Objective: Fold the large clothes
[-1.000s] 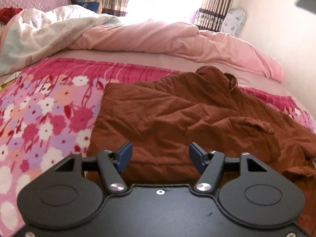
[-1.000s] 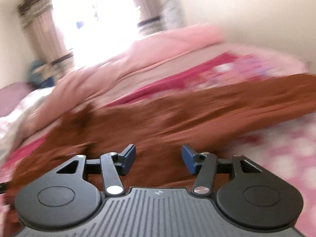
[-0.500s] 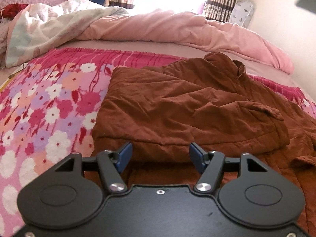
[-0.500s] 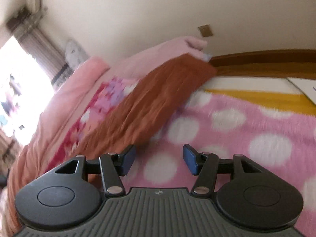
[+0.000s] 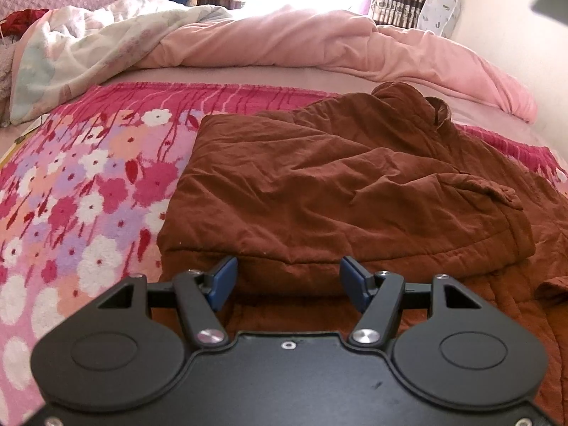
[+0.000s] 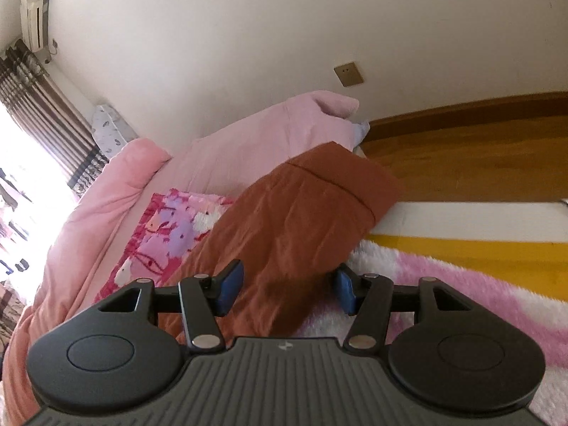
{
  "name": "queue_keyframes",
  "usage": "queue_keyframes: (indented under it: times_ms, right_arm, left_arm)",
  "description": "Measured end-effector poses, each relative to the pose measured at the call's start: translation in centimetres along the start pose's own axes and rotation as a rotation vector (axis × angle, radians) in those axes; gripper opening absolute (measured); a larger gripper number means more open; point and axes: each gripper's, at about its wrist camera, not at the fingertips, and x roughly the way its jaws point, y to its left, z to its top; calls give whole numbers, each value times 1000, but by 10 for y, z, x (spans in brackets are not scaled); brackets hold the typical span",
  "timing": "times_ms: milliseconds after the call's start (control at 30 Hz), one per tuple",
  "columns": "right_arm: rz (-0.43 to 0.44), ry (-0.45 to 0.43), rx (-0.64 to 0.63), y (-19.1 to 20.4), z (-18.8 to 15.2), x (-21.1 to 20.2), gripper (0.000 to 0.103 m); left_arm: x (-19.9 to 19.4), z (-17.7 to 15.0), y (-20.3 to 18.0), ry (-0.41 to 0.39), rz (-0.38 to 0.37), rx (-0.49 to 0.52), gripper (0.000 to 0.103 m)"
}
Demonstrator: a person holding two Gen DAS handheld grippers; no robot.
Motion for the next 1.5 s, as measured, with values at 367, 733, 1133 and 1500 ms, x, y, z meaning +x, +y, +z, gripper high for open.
queue_keyframes:
  times_ms: [367, 733, 1133, 1500]
  right_arm:
    - [-44, -46, -100, 17, 10, -15, 10]
    - [296, -156, -420, 160, -24, -116, 6]
    - [814, 106, -913, 305, -253, -193, 81]
    - [670, 362, -630, 220, -203, -151, 75]
  left_arm:
    - [-3, 1, -1, -2, -5, 11, 65]
    - [-11, 0, 5, -42, -63, -2, 65]
    - [-27, -3, -10, -67, -176, 11, 65]
    - [22, 28, -73, 25, -450, -168, 65]
